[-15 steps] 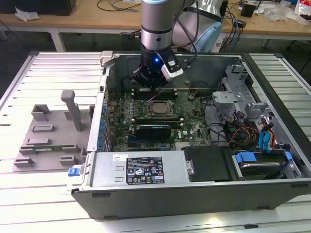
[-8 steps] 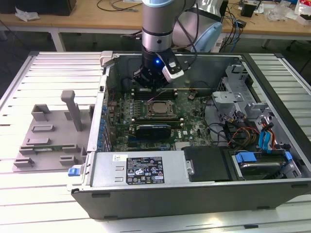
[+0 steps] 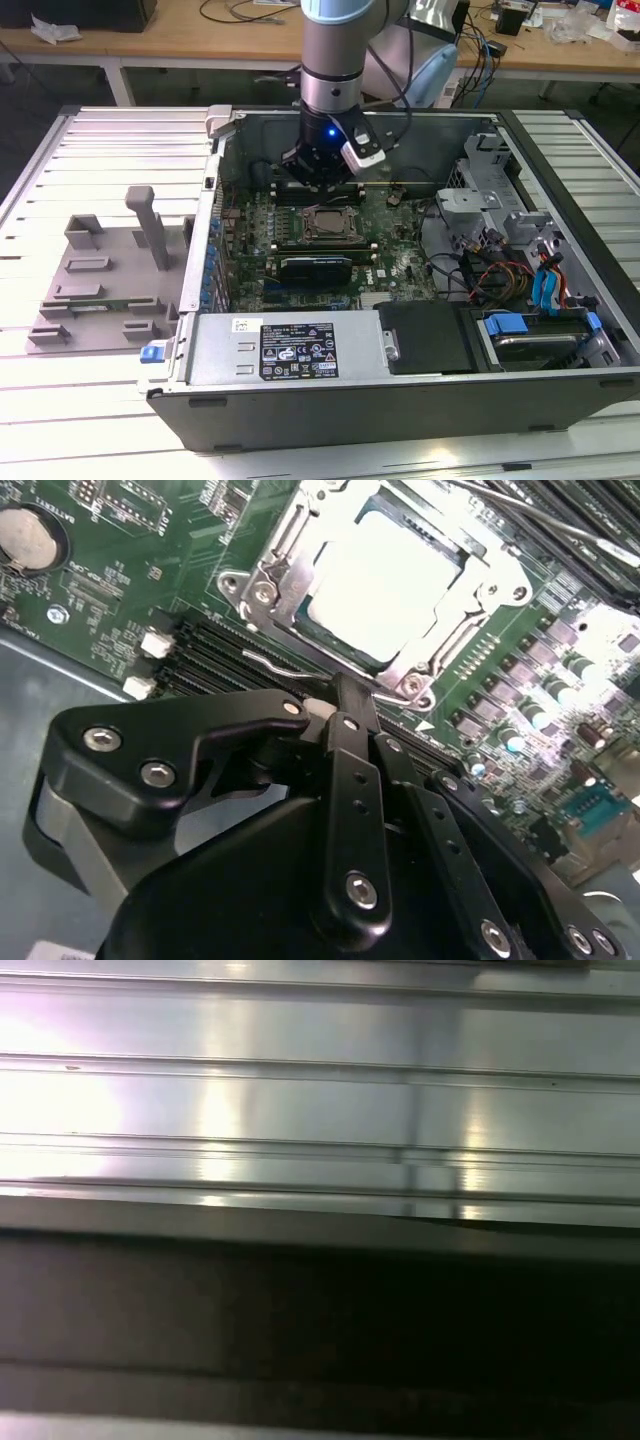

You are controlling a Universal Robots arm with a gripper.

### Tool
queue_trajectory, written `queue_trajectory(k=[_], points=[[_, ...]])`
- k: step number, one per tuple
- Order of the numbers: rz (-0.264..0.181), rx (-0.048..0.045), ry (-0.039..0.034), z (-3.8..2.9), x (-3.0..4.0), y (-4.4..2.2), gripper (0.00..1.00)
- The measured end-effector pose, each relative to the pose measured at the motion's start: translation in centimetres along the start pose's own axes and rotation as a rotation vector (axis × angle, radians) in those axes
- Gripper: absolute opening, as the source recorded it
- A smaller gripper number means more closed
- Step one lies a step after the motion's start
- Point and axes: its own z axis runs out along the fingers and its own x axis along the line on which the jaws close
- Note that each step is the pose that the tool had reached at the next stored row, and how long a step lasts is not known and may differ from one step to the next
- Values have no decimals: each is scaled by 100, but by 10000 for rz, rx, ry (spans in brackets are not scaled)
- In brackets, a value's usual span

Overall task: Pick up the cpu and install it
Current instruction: 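Install the first cpu locking lever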

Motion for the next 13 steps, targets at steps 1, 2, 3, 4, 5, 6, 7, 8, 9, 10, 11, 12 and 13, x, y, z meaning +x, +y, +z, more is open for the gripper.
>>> queue_trajectory(k=[1,2,3,4,5,6,7,8,9,10,11,12,13], points=[[-1,0,-1,9,-24,-1,11],[-1,0,0,14,-36,-2,11],[0,0,0,23,-60,-3,11],[1,1,0,28,-72,-3,11],[1,1,0,33,-83,-3,11],[-1,0,0,46,-115,-5,11],[0,0,0,56,-134,-5,11],[0,2,2,60,-145,-6,11],[0,1,1,62,-150,-8,11],[0,-1,0,63,-153,-10,11],[0,-2,-1,65,-156,-13,11],[0,-3,-1,67,-159,-15,11],[1,-1,0,69,-162,-17,11]])
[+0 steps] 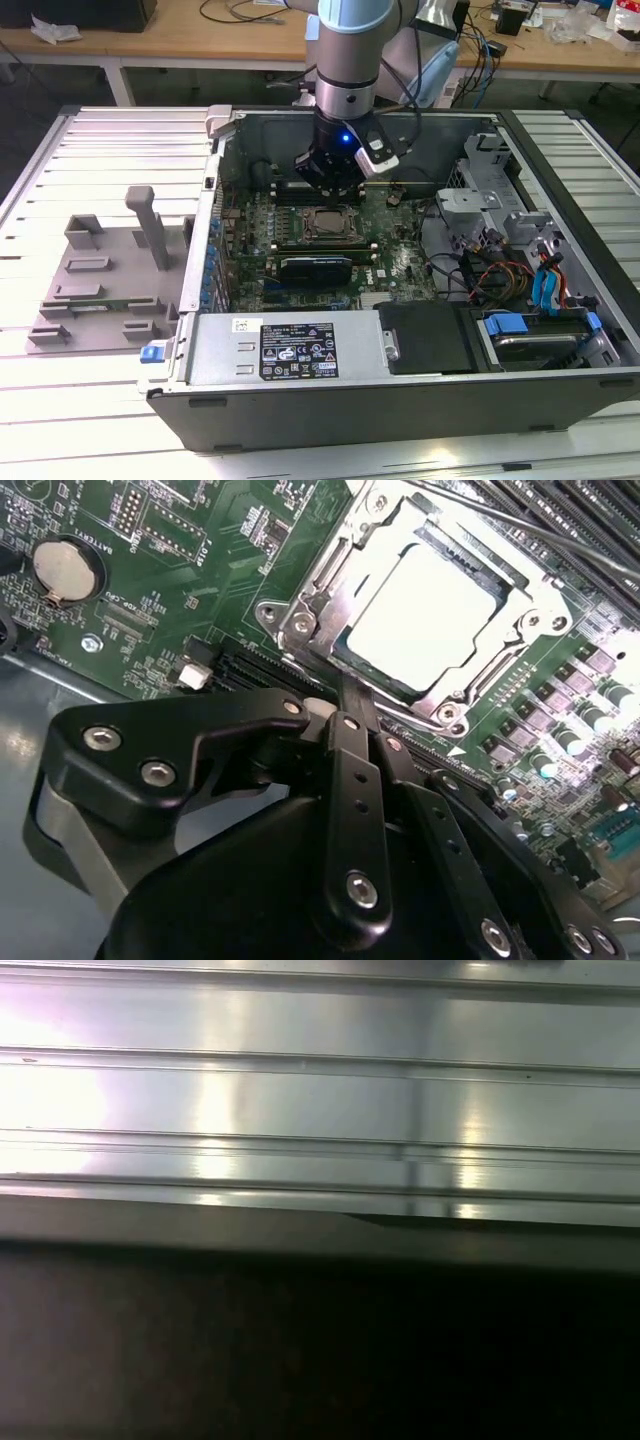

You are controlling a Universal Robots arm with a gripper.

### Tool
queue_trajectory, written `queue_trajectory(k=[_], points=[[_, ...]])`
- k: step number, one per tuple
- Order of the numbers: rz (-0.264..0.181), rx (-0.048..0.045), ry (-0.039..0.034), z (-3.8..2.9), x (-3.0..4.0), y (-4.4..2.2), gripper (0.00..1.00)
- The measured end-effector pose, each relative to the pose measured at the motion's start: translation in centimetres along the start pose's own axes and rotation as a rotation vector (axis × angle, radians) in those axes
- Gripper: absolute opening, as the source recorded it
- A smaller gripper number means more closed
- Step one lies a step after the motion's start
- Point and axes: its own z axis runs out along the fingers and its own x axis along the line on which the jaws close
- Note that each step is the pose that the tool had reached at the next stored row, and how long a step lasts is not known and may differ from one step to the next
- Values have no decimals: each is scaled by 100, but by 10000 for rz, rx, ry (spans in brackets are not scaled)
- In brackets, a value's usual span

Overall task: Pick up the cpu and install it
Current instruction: 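Install the first cpu locking lever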

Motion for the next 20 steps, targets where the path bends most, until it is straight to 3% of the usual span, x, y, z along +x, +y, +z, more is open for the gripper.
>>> queue_trajectory(k=[5,9,15,18,20], points=[[-1,0,0,6,-24,-11,11],[-1,-4,3,31,-81,-17,11],[-10,-110,-5,35,-86,-11,11],[-10,-87,-54,-36,-81,-21,11],[-10,-85,-68,-45,-78,-48,11]])
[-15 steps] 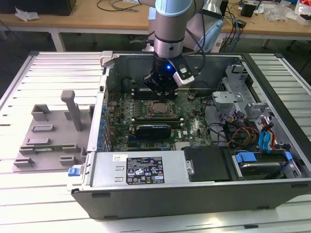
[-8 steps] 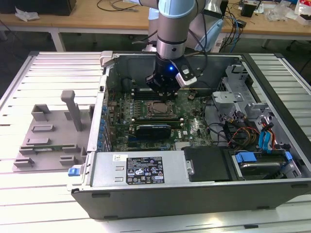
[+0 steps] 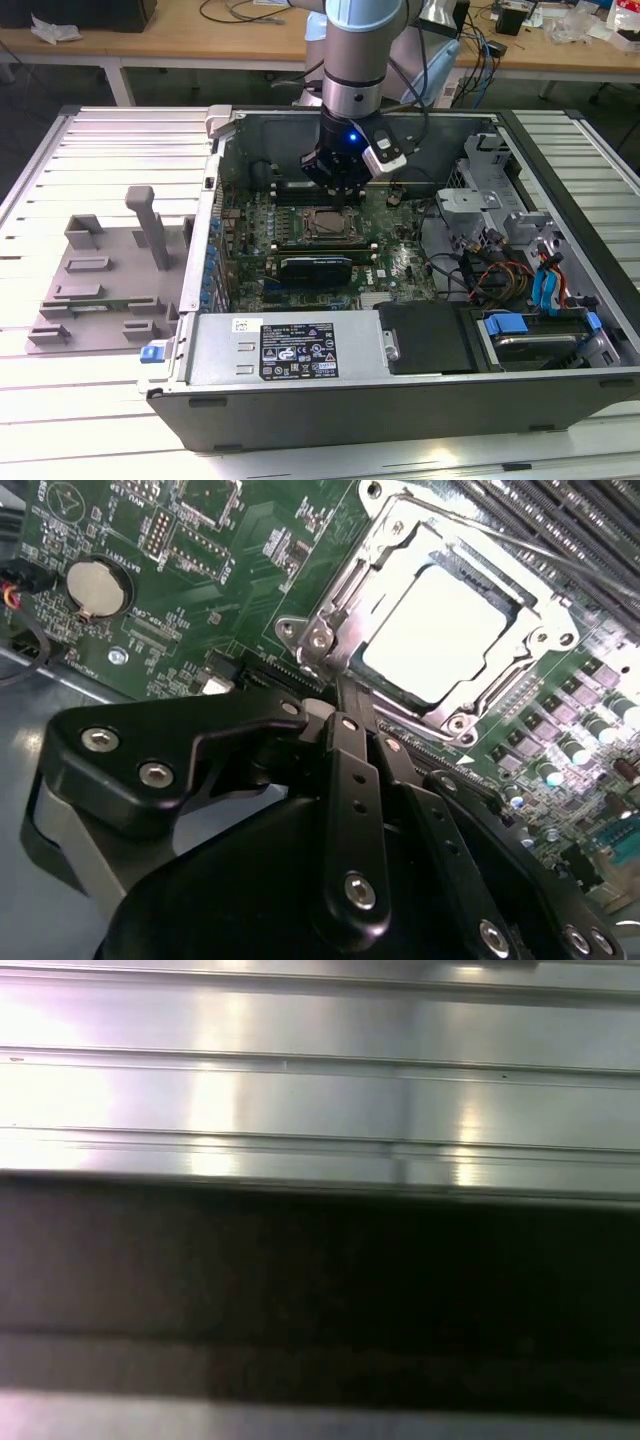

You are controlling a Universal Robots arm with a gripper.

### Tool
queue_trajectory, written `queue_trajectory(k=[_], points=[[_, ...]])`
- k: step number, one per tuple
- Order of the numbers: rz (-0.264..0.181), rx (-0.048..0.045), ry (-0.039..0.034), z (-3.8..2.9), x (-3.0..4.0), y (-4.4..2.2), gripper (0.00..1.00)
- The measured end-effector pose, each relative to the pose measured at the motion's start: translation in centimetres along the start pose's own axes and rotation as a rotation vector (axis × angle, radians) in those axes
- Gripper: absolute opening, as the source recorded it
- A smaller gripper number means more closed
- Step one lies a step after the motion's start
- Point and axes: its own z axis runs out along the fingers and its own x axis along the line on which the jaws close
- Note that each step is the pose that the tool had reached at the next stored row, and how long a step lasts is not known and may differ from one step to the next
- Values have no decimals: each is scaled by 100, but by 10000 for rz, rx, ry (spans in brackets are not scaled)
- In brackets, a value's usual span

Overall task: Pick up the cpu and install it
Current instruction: 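Install the first cpu locking lever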

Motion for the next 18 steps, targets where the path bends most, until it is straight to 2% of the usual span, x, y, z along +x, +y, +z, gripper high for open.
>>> queue_trajectory(k=[18], points=[[0,1,-4,-4,9,-170,11]])
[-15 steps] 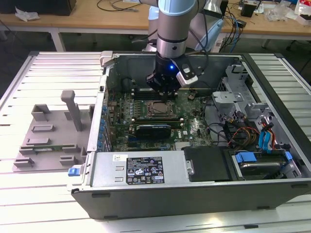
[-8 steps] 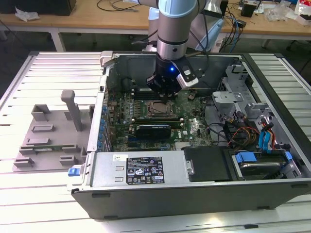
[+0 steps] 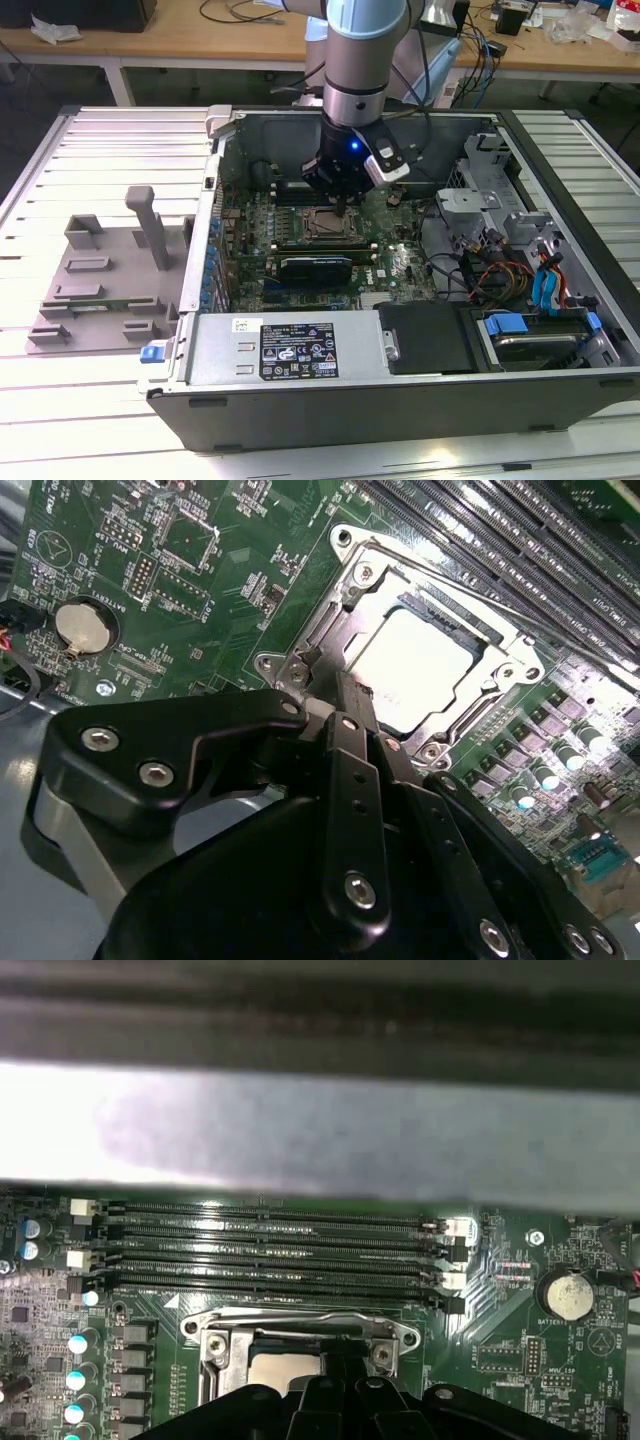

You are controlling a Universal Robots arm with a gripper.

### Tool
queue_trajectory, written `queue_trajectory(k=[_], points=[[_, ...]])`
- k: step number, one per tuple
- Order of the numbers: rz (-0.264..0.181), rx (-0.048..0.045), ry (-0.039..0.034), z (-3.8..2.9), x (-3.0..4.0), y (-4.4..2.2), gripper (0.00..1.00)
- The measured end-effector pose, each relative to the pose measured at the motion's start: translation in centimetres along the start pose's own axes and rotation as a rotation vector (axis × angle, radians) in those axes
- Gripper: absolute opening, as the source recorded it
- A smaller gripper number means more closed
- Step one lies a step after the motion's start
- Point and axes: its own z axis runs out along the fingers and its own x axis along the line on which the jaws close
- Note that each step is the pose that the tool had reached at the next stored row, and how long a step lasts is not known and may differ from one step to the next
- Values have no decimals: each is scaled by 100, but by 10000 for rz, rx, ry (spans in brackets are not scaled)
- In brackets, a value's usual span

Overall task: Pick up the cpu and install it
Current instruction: 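Install the first cpu locking lever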

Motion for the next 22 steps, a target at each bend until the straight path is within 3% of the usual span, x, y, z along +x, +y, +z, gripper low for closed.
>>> queue_trajectory(k=[16,22], points=[[0,-1,-1,-4,1,-32,11],[0,0,0,-40,1,-31,11]])
